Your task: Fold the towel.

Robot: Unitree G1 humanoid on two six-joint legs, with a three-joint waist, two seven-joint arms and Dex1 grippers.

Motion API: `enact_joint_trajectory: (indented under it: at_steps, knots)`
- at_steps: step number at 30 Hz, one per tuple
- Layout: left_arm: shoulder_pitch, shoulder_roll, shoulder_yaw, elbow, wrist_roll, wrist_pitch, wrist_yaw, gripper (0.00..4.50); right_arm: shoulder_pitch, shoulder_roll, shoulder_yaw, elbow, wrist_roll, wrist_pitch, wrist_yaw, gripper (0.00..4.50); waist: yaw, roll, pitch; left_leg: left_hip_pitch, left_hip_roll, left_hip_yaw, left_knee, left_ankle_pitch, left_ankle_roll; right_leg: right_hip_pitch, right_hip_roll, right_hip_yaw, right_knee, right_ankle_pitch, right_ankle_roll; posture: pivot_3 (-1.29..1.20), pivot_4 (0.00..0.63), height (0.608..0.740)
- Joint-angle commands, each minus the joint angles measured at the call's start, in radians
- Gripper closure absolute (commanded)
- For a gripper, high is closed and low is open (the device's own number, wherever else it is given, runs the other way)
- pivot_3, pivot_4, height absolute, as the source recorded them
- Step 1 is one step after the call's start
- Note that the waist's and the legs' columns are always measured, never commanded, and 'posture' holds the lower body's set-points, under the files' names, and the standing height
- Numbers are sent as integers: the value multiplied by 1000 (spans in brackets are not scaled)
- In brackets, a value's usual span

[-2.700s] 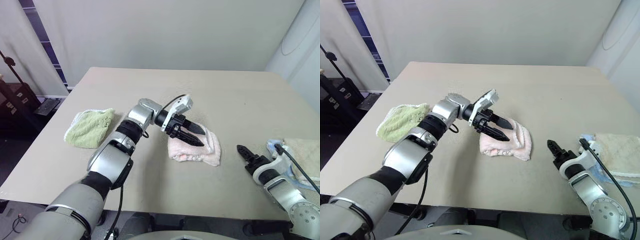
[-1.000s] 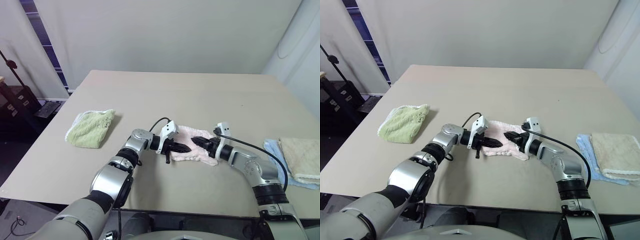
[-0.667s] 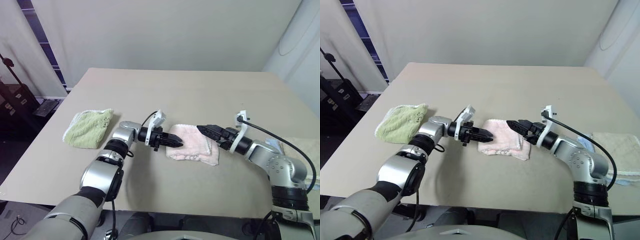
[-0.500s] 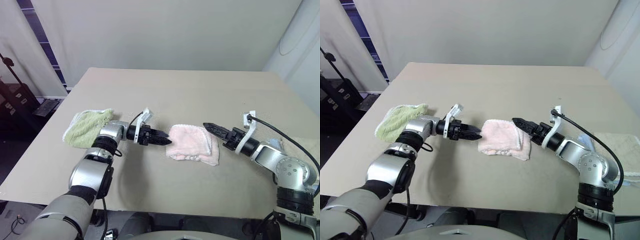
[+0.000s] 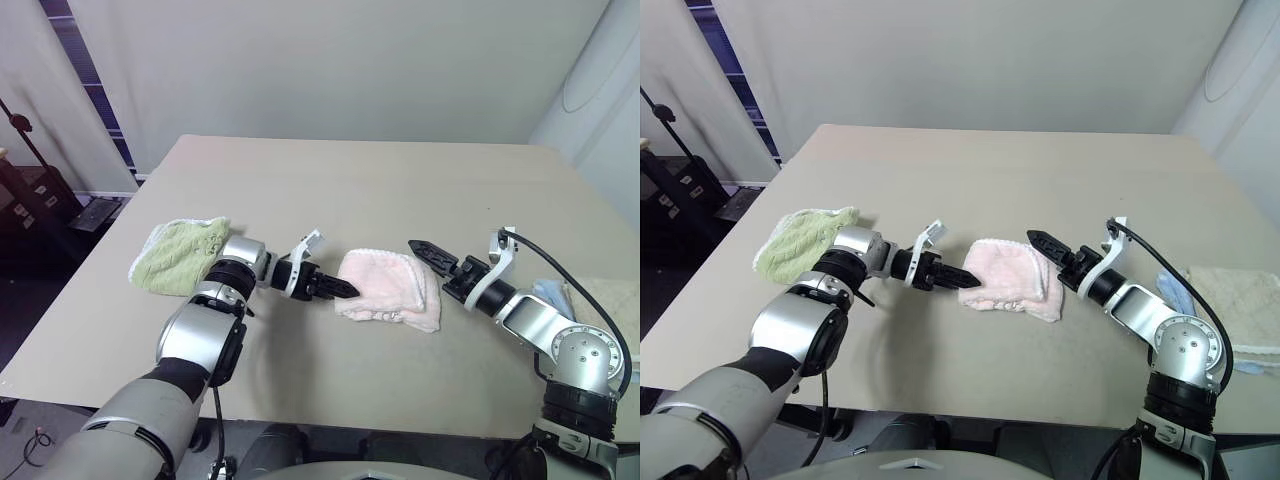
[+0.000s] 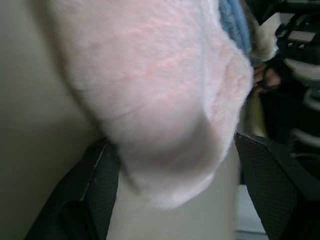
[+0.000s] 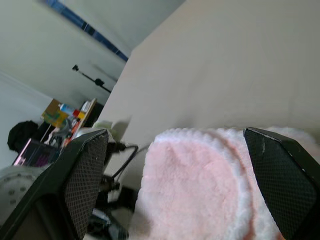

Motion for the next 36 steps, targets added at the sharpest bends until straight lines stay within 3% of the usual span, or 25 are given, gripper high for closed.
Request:
enact_joint_trajectory:
  at_steps: [1, 6, 10, 18, 21, 26, 29, 36]
  knots:
    - [-29, -44, 91, 37, -46, 40, 160, 789, 8, -1, -18, -43, 26, -26, -22, 0, 1, 0, 0, 0, 0, 0, 0, 0, 0, 0, 0, 0, 0, 0, 0, 0, 0, 731]
    - [-44, -108, 255, 89, -130, 75, 389, 789, 22, 6, -18, -44, 29, -55, -54, 0, 3, 1, 0, 1, -1, 0, 2, -1, -2, 2, -1, 0, 0, 2, 4, 0, 0, 731]
    - [-43, -145, 297, 90, -146, 88, 478, 789, 26, 10, -18, -37, 27, -77, -72, 0, 4, 1, 0, 1, -2, 0, 3, -1, -2, 4, -3, 0, -2, 4, 6, 0, 0, 731]
    - [-47, -152, 281, 60, -167, 121, 418, 789, 44, 11, -20, -20, 29, -110, -100, 0, 3, 3, -2, 1, -2, 0, 2, -1, -2, 6, -3, -1, -9, 6, 5, 0, 0, 731]
    - [-44, -154, 250, 52, -152, 108, 390, 1616, 56, 9, -17, -23, 28, -115, -102, 0, 1, 3, -2, 0, -2, 0, 0, -1, -2, 4, -3, -1, -10, 6, 6, 0, 0, 731]
    - [-53, -153, 262, 50, -175, 108, 360, 3570, 58, 5, -26, -3, 20, -135, -116, 0, 1, 3, -2, -2, -2, 0, -4, -1, -2, 0, -2, 0, -10, 6, 6, 0, 0, 731]
    - [-52, -154, 281, 52, -185, 103, 375, 4490, 64, 6, -27, -3, 21, -144, -122, 0, 1, 3, -1, -2, -2, 0, -5, -1, -2, 0, -2, 0, -10, 6, 6, 0, 0, 731]
    - [-55, -136, 315, 31, -226, 121, 368, 4490, 85, 7, -16, -6, 1, -172, -114, 0, -1, 4, -1, -2, -2, 1, -4, -1, -2, 1, -2, 0, -10, 6, 6, 0, 0, 731]
